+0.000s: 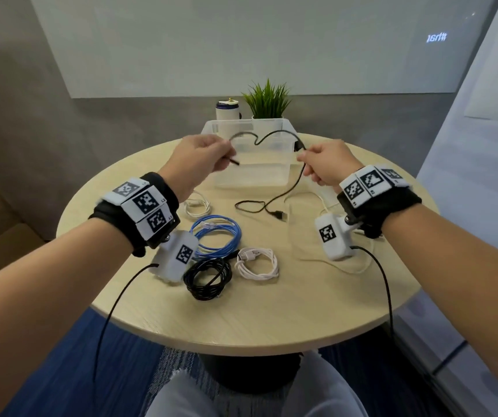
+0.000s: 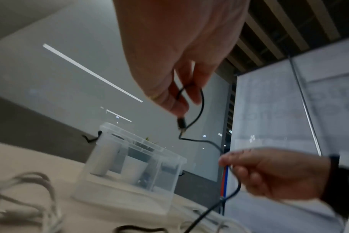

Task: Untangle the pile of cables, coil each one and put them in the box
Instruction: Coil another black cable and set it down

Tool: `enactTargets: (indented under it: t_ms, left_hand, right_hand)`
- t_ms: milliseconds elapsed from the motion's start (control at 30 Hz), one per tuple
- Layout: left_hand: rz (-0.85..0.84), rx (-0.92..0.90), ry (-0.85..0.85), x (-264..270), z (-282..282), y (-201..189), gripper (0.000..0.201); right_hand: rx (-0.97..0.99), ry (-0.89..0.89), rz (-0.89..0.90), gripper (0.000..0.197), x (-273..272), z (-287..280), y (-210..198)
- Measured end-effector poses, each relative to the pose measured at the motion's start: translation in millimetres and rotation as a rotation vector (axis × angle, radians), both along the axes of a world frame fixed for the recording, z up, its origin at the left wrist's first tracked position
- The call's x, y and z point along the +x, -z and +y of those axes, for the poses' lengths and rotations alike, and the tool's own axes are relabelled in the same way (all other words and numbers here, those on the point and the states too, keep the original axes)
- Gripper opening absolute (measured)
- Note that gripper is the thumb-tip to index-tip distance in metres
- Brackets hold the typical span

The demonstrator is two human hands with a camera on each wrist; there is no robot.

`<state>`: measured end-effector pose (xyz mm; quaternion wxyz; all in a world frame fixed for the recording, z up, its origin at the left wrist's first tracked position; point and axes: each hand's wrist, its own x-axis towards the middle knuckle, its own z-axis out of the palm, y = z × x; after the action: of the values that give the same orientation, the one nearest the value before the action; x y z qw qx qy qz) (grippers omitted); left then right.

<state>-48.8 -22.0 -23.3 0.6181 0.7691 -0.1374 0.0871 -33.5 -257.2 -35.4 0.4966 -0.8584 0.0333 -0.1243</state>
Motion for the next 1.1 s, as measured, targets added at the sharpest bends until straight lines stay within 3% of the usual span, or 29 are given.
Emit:
enactTargets:
  t_ms: [67, 133, 200, 300, 400, 500, 600, 667, 733, 800, 833, 900, 967, 1100]
  left_hand:
    - [0.071, 0.266, -0.001, 1.3, 3.6, 6.8, 0.020]
    - [0.102, 0.363, -0.006, -0.7, 3.0, 8.8, 0.020]
    - [0.108, 0.301, -0.016, -2.9, -1.2, 7.4, 0.020]
    - [0.050, 0.216, -0.041, -4.2, -3.2, 4.2, 0.018]
    - [0.001, 0.368, -0.006, -6.1, 0.4, 2.4, 0.011]
    - [-0.056, 0.491, -0.006, -10.6, -1.7, 1.8, 0.014]
    - [-0.116, 0.514, -0.011, -14.1, -8.6, 3.5, 0.011]
    - [-0.140, 0.512, -0.021, -13.9, -9.3, 4.8, 0.008]
    - [-0.149, 0.494, -0.033, -12.9, -7.4, 3.9, 0.009]
    - [-0.107, 0.450, -0.013, -11.0, -4.9, 3.5, 0.012]
    - [-0.060, 0.416, 0.033, -10.8, -3.9, 3.5, 0.014]
    - [0.044, 0.386, 0.169, -12.8, -3.8, 4.7, 0.019]
    - [0.069, 0.442, 0.213, -15.5, -4.8, 5.5, 0.018]
    - [-0.114, 0.457, -0.009, -12.6, -5.2, 2.0, 0.018]
  right_hand:
    - [0.120, 0.005, -0.089, 0.015, -0.8, 1.0, -7.9]
    - [0.236, -0.013, -0.160, 0.013, -1.4, 3.0, -12.5]
    - [0.281, -0.051, -0.147, 0.013, -3.7, 6.3, -13.4]
    - [0.176, -0.097, 0.002, 0.025, -3.4, 9.2, -7.7]
    - [0.164, -0.094, 0.123, 0.042, -8.6, 13.0, -4.3]
    - [0.185, -0.113, 0.173, 0.026, -15.9, 22.9, -6.8]
    - [0.102, -0.202, 0.271, 0.033, -23.9, 32.7, -11.9]
    - [0.104, -0.248, 0.227, 0.021, -25.8, 35.8, -12.6]
    - [0.045, -0.291, 0.174, 0.027, -27.4, 36.7, -13.2]
    - [0.026, -0.307, 0.143, 0.016, -27.0, 36.5, -10.8]
    - [0.074, -0.306, 0.125, 0.007, -26.4, 36.3, -9.6]
    - [0.202, -0.265, 0.055, 0.014, -25.1, 34.4, -8.8]
    - [0.242, -0.278, -0.008, 0.001, -25.8, 33.4, -10.2]
    - [0.213, -0.362, 0.038, 0.016, -32.1, 34.4, -15.6]
